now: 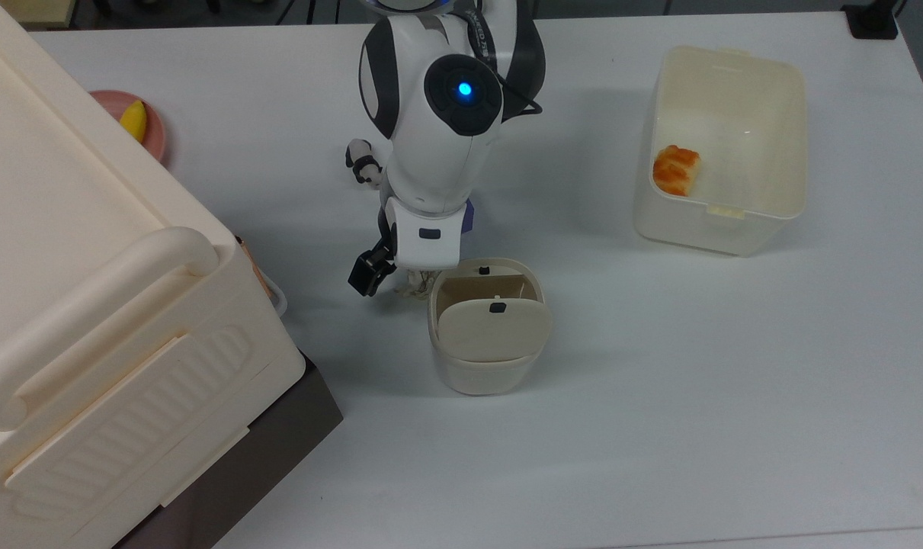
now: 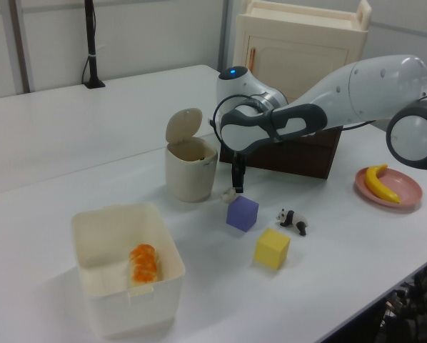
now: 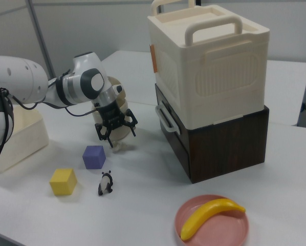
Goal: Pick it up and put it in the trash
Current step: 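Lower the gripper onto the crumpled white paper and close it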
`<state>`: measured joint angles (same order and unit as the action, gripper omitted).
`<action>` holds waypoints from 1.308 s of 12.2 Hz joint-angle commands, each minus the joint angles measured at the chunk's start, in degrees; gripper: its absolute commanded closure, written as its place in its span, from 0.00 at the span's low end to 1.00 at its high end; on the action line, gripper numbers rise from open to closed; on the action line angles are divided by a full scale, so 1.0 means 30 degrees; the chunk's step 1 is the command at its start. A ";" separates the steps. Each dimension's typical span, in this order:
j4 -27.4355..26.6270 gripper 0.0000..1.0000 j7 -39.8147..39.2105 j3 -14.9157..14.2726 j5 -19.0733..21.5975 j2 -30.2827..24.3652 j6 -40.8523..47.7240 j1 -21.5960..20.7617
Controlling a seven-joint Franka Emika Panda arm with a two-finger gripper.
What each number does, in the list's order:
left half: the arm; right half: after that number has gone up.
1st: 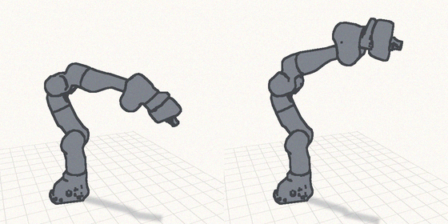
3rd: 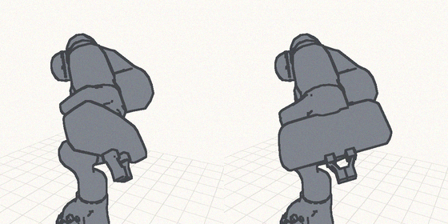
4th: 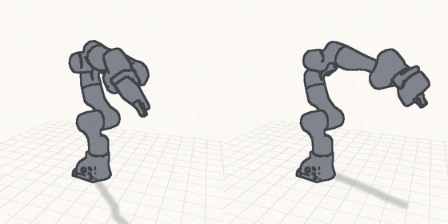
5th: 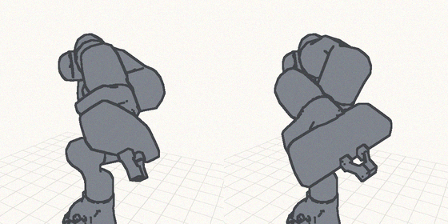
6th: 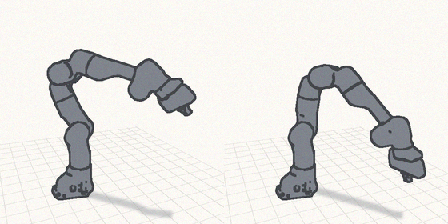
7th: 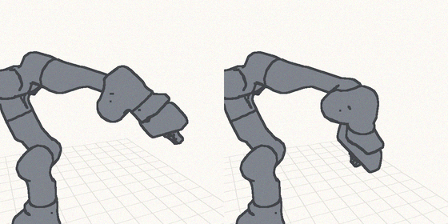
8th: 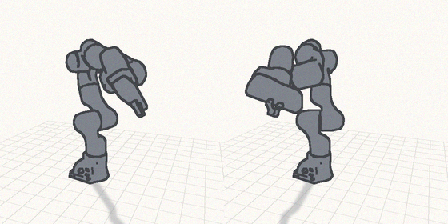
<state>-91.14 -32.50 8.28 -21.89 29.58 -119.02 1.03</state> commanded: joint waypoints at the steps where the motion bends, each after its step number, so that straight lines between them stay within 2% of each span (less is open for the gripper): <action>1: -0.0411 0.00 -0.0182 0.0052 -0.0409 -0.0103 -0.0581 0.0039; 4: -0.0440 0.00 -0.0240 0.0111 -0.0438 -0.0102 -0.0552 0.0039; 9: -0.0499 0.00 -0.0065 0.1311 -0.0438 -0.0132 -0.0347 0.0009; 16: -0.0939 0.00 -0.0094 0.1341 -0.0818 0.0101 -0.0522 0.0185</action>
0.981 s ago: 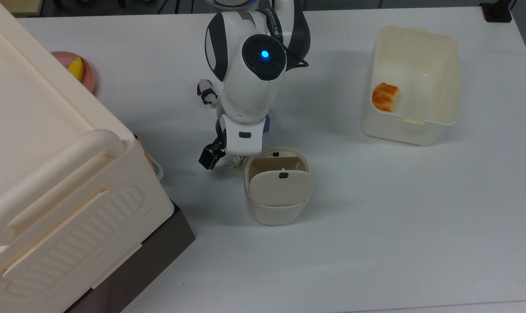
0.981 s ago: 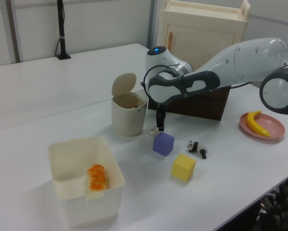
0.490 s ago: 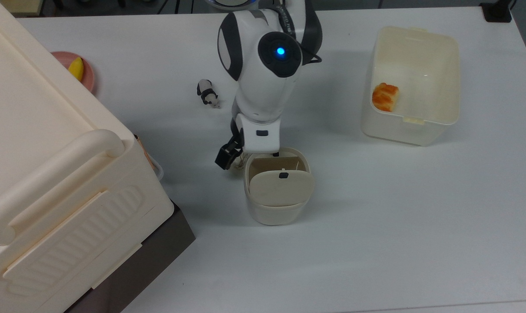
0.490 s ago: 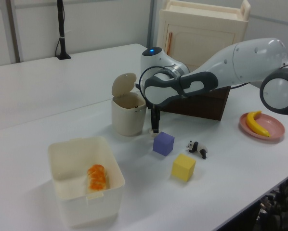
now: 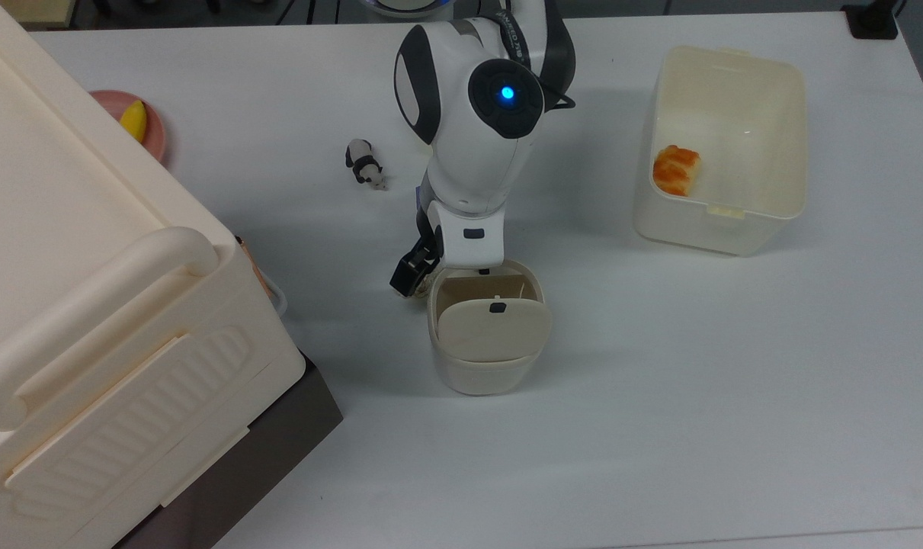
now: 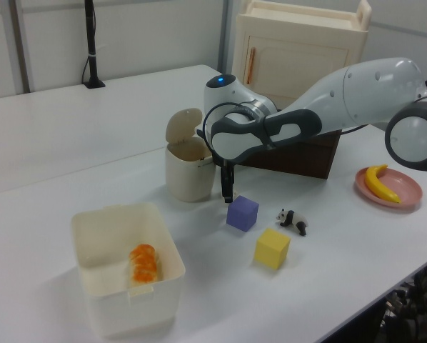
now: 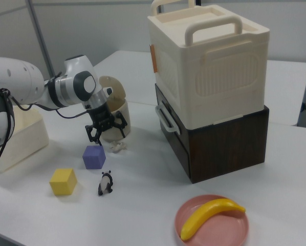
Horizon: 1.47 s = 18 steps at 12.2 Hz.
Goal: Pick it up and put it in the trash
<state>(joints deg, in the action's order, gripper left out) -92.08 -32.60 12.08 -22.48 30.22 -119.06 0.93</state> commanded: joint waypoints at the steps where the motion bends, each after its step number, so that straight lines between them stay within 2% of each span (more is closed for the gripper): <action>1: -0.0626 0.00 -0.0063 0.0074 -0.0681 -0.0053 -0.0507 0.0219; 3: -0.0568 0.02 -0.0092 0.0074 -0.0682 0.0064 -0.0537 0.0365; 7: -0.0509 0.25 -0.0063 0.0074 -0.0594 0.0064 -0.0536 0.0394; 9: -0.0509 0.40 -0.0063 0.0074 -0.0594 0.0064 -0.0507 0.0395; 13: -0.0480 0.89 -0.0092 0.0132 -0.0536 0.0064 -0.0507 0.0453; 14: -0.0451 0.97 -0.0092 0.0278 -0.0535 0.0064 -0.0507 0.0482; 18: -0.0451 1.00 -0.0121 0.0396 -0.0594 0.0064 -0.0478 0.0541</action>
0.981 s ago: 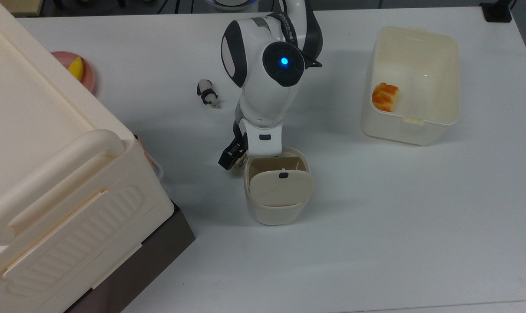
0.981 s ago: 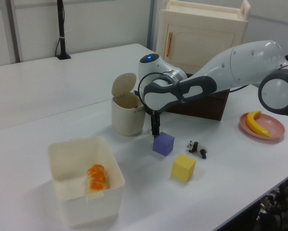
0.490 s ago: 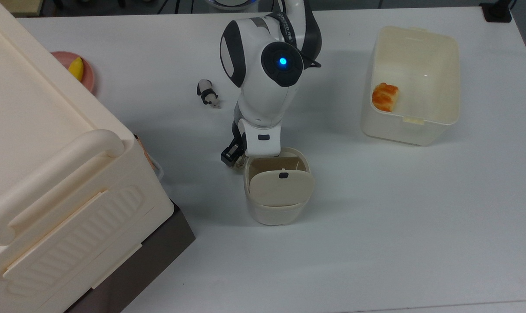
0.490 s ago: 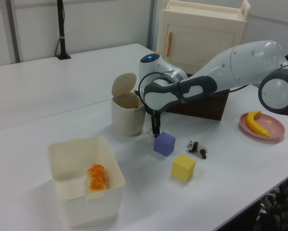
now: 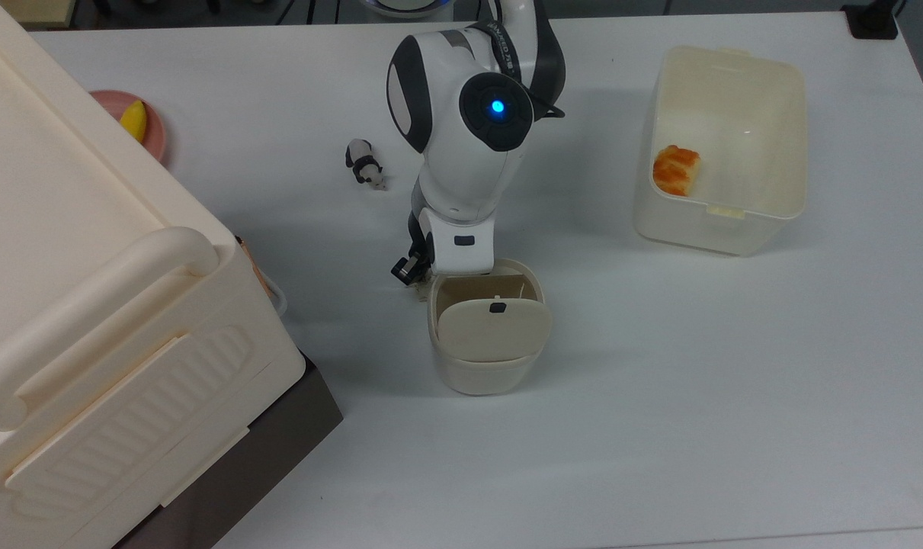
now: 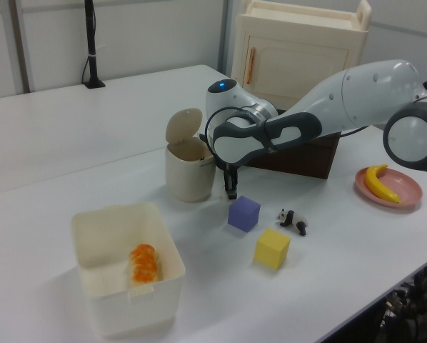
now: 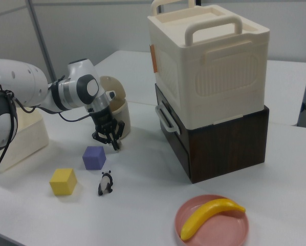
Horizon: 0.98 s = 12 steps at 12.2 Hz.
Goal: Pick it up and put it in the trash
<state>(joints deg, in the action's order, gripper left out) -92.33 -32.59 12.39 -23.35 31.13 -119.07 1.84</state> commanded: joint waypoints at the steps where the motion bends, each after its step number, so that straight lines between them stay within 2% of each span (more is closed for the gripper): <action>1: -0.0366 1.00 -0.0093 0.0295 -0.0303 -0.0239 -0.0477 0.0237; 7: 0.0219 1.00 -0.0004 0.0324 -0.0040 -0.0618 0.0106 0.0266; 12: 0.0513 1.00 -0.0063 0.0325 0.0603 -0.2550 0.2069 0.0850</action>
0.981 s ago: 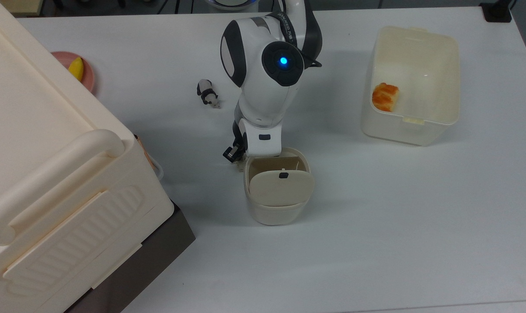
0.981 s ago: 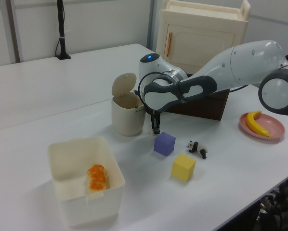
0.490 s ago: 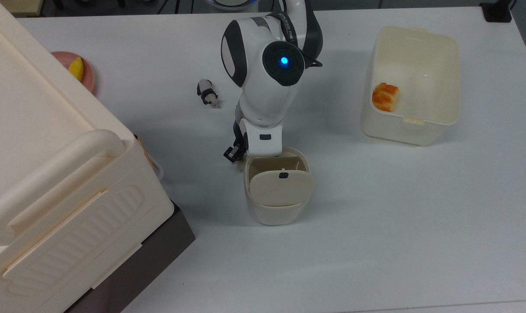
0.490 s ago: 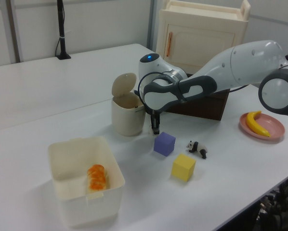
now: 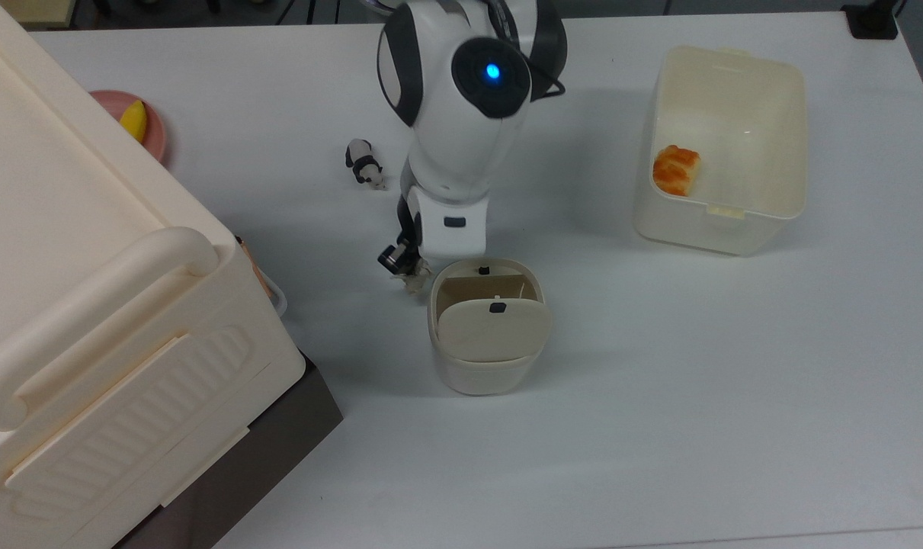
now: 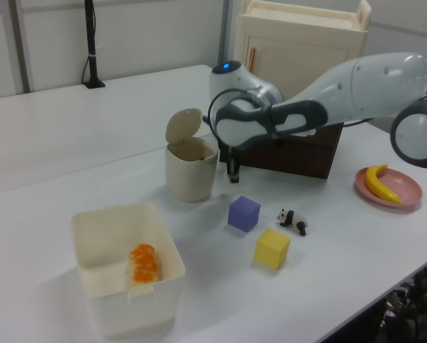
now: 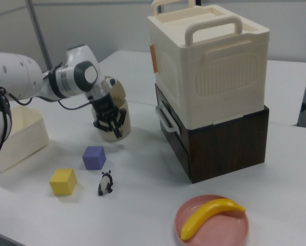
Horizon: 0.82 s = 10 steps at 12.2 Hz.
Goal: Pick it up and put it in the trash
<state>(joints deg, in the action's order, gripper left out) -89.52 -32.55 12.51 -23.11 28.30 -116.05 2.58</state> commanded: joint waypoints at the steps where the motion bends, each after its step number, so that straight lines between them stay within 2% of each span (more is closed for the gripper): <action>1: -0.0393 1.00 -0.0079 0.0255 0.0759 -0.1930 0.1355 0.0692; 5: 0.0602 1.00 0.0182 0.0255 0.1871 -0.3688 0.3318 0.0927; 9: 0.0807 1.00 0.1558 0.0371 0.1874 -0.3808 0.3380 0.0811; 10: 0.1359 1.00 0.2229 0.0720 0.1990 -0.3779 0.3409 0.0781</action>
<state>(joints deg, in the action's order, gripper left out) -86.79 -29.67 12.94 -18.22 17.58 -106.66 4.96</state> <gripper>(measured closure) 0.930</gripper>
